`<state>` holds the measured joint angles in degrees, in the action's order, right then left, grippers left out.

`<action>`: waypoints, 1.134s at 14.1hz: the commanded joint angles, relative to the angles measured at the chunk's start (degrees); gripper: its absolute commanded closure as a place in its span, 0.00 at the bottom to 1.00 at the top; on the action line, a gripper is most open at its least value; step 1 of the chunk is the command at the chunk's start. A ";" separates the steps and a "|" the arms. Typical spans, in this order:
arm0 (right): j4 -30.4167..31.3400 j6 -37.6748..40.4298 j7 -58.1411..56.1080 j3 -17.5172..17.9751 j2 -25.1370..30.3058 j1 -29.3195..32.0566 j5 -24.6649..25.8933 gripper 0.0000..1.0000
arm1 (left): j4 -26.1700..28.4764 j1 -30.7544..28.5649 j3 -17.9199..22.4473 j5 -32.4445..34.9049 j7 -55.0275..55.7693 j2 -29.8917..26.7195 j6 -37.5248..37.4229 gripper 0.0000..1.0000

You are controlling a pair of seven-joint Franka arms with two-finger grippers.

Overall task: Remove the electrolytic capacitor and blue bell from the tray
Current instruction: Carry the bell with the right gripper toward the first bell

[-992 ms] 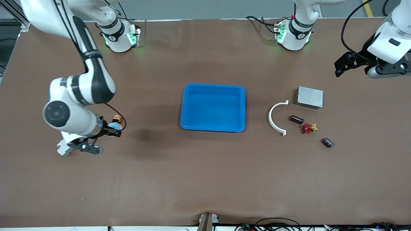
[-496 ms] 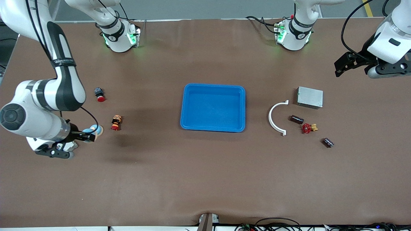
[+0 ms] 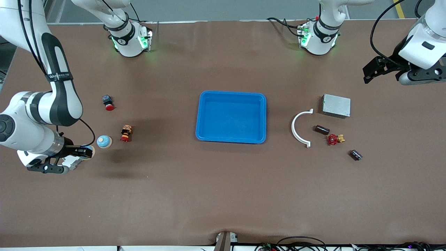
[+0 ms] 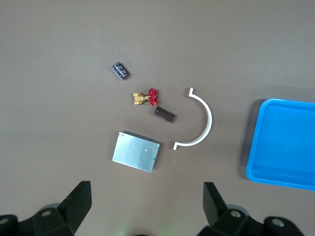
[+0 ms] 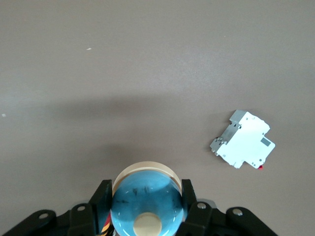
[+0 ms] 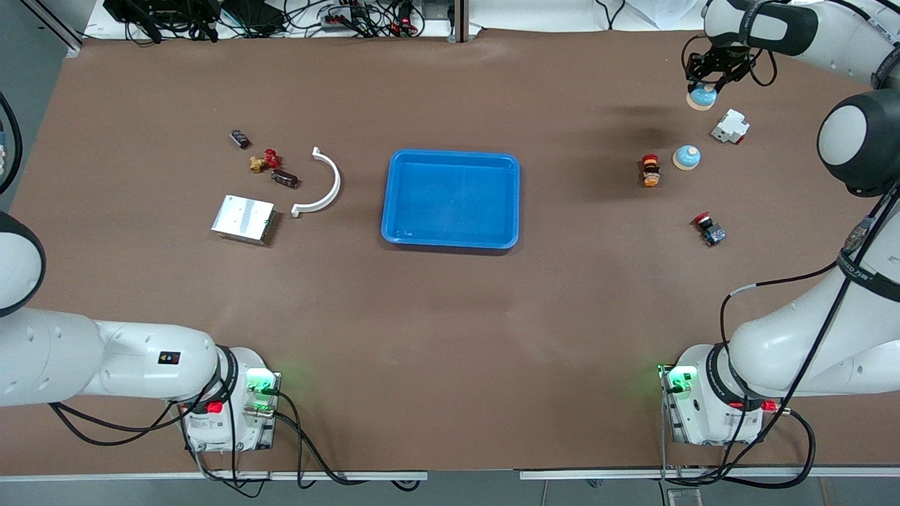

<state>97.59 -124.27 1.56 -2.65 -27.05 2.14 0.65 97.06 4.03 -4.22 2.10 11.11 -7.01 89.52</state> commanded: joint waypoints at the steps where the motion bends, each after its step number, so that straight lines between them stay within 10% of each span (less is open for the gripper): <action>1: -0.21 -2.11 -0.76 1.16 -1.50 1.20 0.49 1.00 | -1.35 -0.25 -0.08 -0.96 -0.48 0.42 -0.67 0.00; 16: -0.38 -15.92 -0.68 1.07 -11.35 2.61 0.75 1.00 | -1.79 -0.51 0.44 -0.52 -0.48 0.07 -1.11 0.00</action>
<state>97.66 -139.63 1.37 -2.63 -37.97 3.37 0.66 96.23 3.80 -3.88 2.10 11.17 -7.01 89.40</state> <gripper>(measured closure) 0.383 0.000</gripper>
